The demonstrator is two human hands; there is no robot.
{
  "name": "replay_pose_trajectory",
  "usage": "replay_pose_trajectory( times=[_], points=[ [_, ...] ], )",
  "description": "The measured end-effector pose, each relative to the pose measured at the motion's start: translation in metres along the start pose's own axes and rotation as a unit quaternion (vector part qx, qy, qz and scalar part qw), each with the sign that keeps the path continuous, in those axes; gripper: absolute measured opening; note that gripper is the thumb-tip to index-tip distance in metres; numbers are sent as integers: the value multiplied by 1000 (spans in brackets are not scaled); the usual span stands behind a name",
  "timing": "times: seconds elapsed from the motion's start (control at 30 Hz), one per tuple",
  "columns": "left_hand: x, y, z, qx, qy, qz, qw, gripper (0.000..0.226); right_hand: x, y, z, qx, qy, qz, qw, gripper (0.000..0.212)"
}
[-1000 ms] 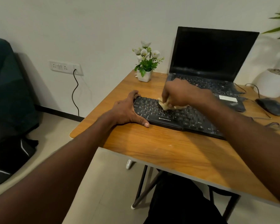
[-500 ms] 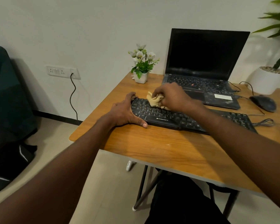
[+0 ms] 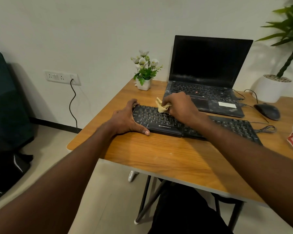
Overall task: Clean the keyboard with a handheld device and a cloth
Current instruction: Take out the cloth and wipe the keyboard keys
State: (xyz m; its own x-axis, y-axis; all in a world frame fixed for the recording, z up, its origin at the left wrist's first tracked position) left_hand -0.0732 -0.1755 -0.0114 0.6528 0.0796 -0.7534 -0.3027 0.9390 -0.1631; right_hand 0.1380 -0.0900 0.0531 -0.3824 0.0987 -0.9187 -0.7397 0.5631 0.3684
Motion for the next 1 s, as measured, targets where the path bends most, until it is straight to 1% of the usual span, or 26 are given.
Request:
replay_pose_trajectory(
  times=[0.07,0.17,0.23,0.3,0.37,0.43,0.57,0.7,0.73,0.8,0.87,0.93,1.0],
  points=[
    [0,2,-4,-1,0,-1,1000,154,-2,-4,5,-5,-24,-19,1000,33],
    [1,3,-4,-3,3,-7,1000,156,-18,-5,17,22,-70,-90,993,24],
    [1,3,-2,-2,9,-7,1000,153,-26,-1,18,35,-75,-126,989,21],
    [2,4,-3,-5,10,-7,1000,153,-25,6,10,22,-54,-110,992,22],
    [1,5,-4,-7,13,-6,1000,154,-18,9,0,7,3,-68,998,27],
    [1,5,-4,-6,15,-4,1000,153,-10,5,-6,-4,49,-55,997,31],
    [1,2,0,-4,11,1,1000,149,-17,-11,3,-14,29,-100,994,27],
    [1,0,2,-2,9,-9,1000,150,-33,-19,17,24,14,-154,988,23],
    [1,0,1,-6,10,-7,1000,149,-34,-16,15,26,6,-155,988,23],
    [1,0,2,-7,12,-9,1000,152,-30,-9,5,13,-1,-123,992,25],
    [0,-3,5,-7,17,-4,1000,150,-21,-6,-4,5,43,-92,995,32],
    [0,-4,7,-10,14,-3,1000,147,-13,-12,-6,1,59,-95,994,34],
    [0,-4,7,-6,9,-6,1000,151,-16,-20,2,5,45,-111,993,33]
  ],
)
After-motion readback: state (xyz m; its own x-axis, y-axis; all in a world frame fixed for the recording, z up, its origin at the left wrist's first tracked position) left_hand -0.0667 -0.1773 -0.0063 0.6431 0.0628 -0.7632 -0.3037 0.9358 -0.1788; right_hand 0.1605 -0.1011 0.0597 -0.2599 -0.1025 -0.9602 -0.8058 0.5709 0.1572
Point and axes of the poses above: each hand's wrist, its own y-axis towards the middle knuckle, its own x-axis out of the palm, z = x × y, the point moved 3 cm from there along y, towards the middle knuckle, and after that the axes turned 12 degrees about -x, right-handed, at the moved point
